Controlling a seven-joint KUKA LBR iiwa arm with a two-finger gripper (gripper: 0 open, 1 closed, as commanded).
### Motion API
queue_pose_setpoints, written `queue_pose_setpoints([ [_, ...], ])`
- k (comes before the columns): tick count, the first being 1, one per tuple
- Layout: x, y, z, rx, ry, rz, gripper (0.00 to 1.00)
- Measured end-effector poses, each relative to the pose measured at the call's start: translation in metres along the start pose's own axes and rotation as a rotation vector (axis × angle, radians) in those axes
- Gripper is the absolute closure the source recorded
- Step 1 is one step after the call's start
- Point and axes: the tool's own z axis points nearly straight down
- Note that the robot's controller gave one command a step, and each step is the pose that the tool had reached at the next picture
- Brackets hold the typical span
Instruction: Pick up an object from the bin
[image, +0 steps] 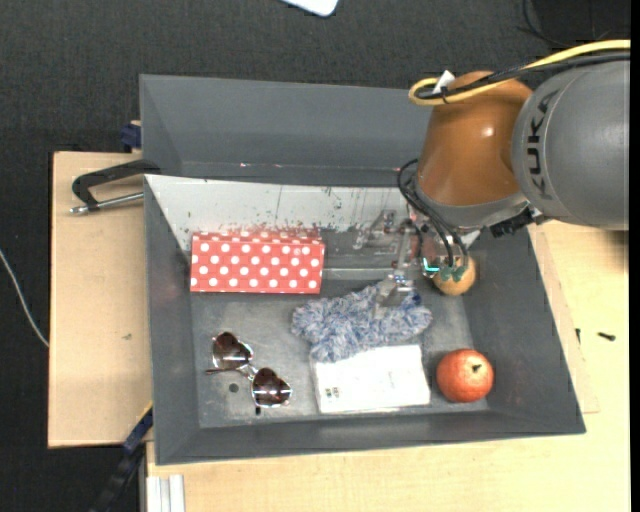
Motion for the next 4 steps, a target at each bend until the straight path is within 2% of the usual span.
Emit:
queue_pose_setpoints([
  [1,-0.002,0.000,-0.004,0.000,-0.008,0.000,0.00],
  [2,-0.004,-0.007,0.079,-0.001,-0.001,-0.198,1.00],
  [3,-0.004,-0.007,0.079,-0.002,-0.001,-0.198,1.00],
  [4,-0.002,-0.009,-0.055,0.002,-0.013,-0.240,1.00],
])
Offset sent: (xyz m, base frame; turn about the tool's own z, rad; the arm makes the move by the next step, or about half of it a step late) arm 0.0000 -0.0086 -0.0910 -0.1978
